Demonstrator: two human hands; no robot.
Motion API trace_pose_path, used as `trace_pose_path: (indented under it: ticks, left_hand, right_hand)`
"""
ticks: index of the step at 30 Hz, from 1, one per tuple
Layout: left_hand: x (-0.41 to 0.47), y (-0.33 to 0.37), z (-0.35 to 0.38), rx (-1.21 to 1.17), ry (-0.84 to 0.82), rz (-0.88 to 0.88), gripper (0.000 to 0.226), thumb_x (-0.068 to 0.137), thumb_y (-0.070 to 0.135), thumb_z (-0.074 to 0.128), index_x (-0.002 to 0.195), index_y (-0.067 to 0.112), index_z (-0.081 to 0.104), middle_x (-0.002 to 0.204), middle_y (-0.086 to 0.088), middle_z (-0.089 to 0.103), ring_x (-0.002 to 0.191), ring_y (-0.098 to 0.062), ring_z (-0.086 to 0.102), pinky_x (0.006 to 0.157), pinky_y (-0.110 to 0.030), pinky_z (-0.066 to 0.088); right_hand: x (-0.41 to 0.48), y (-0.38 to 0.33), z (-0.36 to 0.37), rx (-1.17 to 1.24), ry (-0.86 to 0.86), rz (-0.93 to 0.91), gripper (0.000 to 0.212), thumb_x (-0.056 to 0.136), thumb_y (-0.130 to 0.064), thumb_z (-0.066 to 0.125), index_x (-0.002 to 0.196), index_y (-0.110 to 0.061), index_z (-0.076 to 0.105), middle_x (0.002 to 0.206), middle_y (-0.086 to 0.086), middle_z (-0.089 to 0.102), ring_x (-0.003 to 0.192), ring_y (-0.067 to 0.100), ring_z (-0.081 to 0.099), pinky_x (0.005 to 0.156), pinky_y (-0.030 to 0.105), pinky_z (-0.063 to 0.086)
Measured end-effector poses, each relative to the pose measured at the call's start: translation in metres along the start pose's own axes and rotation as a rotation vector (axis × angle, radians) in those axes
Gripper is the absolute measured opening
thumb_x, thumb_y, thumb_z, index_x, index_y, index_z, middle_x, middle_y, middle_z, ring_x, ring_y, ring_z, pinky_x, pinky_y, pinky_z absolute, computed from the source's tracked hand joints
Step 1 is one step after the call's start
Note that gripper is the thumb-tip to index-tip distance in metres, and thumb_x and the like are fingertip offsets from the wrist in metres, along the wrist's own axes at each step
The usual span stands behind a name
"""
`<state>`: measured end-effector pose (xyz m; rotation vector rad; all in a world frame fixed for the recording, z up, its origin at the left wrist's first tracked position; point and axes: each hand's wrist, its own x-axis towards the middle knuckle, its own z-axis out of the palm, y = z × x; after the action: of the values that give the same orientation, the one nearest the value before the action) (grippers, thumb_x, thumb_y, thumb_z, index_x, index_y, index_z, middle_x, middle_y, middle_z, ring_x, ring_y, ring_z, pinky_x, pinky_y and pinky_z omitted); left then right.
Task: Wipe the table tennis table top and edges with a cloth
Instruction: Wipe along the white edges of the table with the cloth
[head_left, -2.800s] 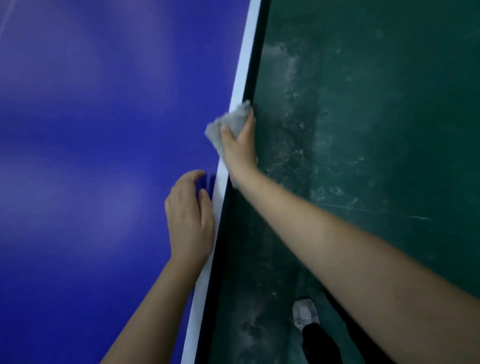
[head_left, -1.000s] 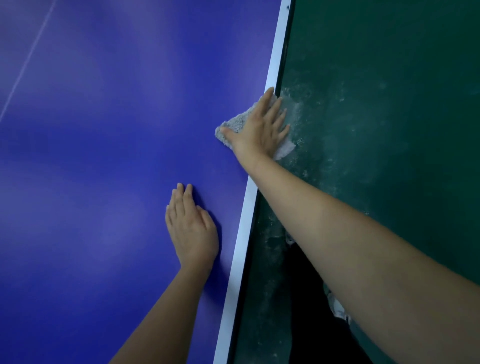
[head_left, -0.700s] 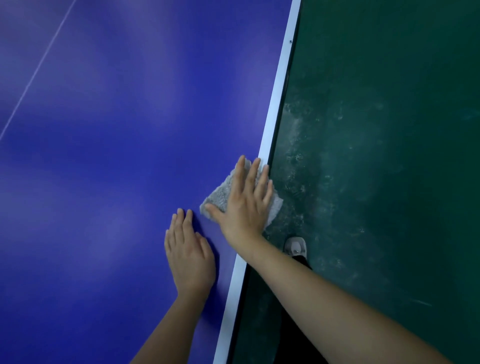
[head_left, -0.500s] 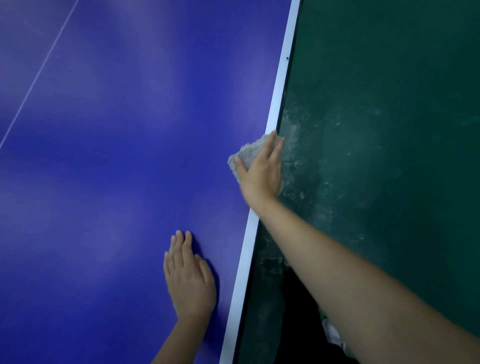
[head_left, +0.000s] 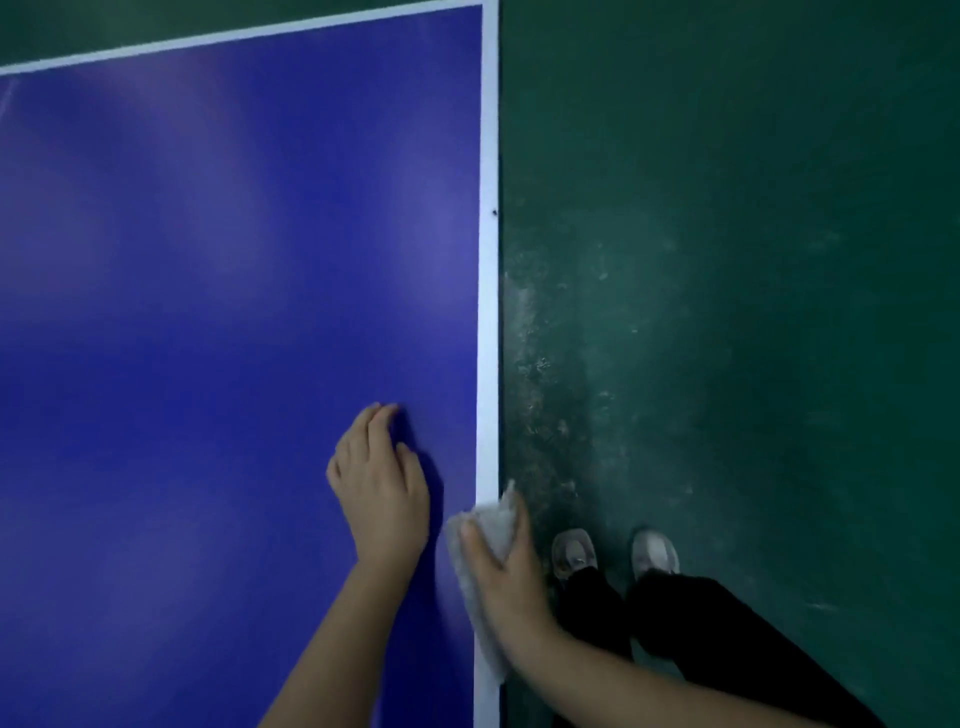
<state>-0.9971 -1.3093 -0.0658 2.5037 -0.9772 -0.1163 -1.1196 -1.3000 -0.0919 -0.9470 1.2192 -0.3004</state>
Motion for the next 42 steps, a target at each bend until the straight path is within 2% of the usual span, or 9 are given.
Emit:
trace_pose_path:
  ticks: [4,7,10,16,23,28,34,38,42]
  left_hand:
    - [0.06,0.008,0.02,0.127,-0.154,0.15,0.048,0.095,0.019,0.032,0.142,0.009,0.037,0.151,-0.007,0.031,0.141,-0.022,0.025,0.114,-0.041,0.012]
    - [0.073,0.008,0.031,0.221,-0.159,0.162,0.053,0.095,0.024,0.024,0.147,0.014,0.026,0.155,-0.003,0.021,0.144,-0.018,0.014,0.116,-0.041,0.006]
    - [0.072,0.01,0.033,0.253,-0.156,0.169,0.056,0.093,0.029,0.017,0.147,0.014,0.026,0.155,-0.003,0.021,0.144,-0.017,0.014,0.115,-0.042,0.008]
    - [0.073,0.012,0.03,0.263,-0.168,0.152,0.059,0.092,0.033,0.013,0.147,0.017,0.027,0.154,0.0,0.022,0.143,-0.011,0.011,0.116,-0.038,0.006]
    - [0.079,0.026,0.024,0.19,-0.154,0.111,0.056,0.087,0.024,0.025,0.137,0.008,0.044,0.144,-0.008,0.043,0.134,-0.024,0.037,0.111,-0.046,0.025]
    - [0.147,0.056,0.041,0.079,-0.13,0.118,0.048,0.092,0.015,0.032,0.139,0.008,0.04,0.147,-0.008,0.038,0.137,-0.021,0.031,0.115,-0.042,0.018]
    - [0.268,0.09,0.077,0.137,-0.129,0.145,0.046,0.098,0.009,0.035,0.144,0.007,0.032,0.152,-0.008,0.028,0.142,-0.021,0.021,0.116,-0.04,0.013]
    - [0.307,0.099,0.1,0.205,-0.082,0.087,0.049,0.099,0.015,0.028,0.147,0.013,0.024,0.156,-0.002,0.02,0.144,-0.016,0.011,0.116,-0.038,0.005]
    - [0.306,0.098,0.104,0.229,-0.077,0.082,0.053,0.095,0.023,0.021,0.148,0.016,0.023,0.155,0.001,0.02,0.144,-0.013,0.011,0.116,-0.036,0.004]
  right_hand:
    - [0.027,-0.017,0.001,-0.05,0.04,0.021,0.068,0.091,-0.043,0.055,0.148,-0.026,0.022,0.153,-0.002,0.027,0.138,0.015,0.03,0.113,0.037,0.03]
    - [0.094,-0.066,-0.001,-0.087,0.063,-0.048,0.055,0.092,-0.044,0.052,0.136,-0.012,0.042,0.142,0.011,0.042,0.135,0.026,0.037,0.109,0.045,0.033]
    - [0.168,-0.133,-0.004,-0.085,0.059,-0.061,0.031,0.093,-0.046,0.047,0.107,-0.019,0.058,0.123,0.019,0.059,0.119,0.033,0.053,0.102,0.045,0.041]
    - [0.273,-0.248,-0.01,-0.209,0.132,-0.061,0.066,0.092,-0.063,0.035,0.143,-0.021,0.038,0.154,0.009,0.026,0.145,0.026,0.012,0.116,0.046,0.009]
    - [0.193,-0.16,-0.01,-0.038,-0.006,-0.099,0.05,0.091,-0.044,0.054,0.128,-0.011,0.048,0.118,0.016,0.061,0.102,0.025,0.062,0.091,0.038,0.05]
    - [0.145,-0.114,-0.009,0.055,-0.082,-0.006,0.08,0.076,-0.062,0.052,0.145,-0.031,0.023,0.136,-0.01,0.045,0.121,0.004,0.047,0.102,0.021,0.037]
    - [0.245,-0.196,-0.006,0.024,0.0,-0.167,0.071,0.09,-0.046,0.054,0.147,-0.017,0.024,0.148,0.004,0.038,0.135,0.016,0.037,0.114,0.036,0.027]
    - [0.347,-0.283,-0.013,-0.002,0.013,-0.249,0.043,0.093,-0.039,0.054,0.123,-0.01,0.044,0.122,0.013,0.057,0.112,0.027,0.056,0.098,0.037,0.044]
    - [0.421,-0.356,-0.017,-0.003,0.021,-0.213,0.048,0.093,-0.043,0.051,0.128,-0.011,0.044,0.123,0.012,0.057,0.106,0.026,0.058,0.085,0.031,0.045]
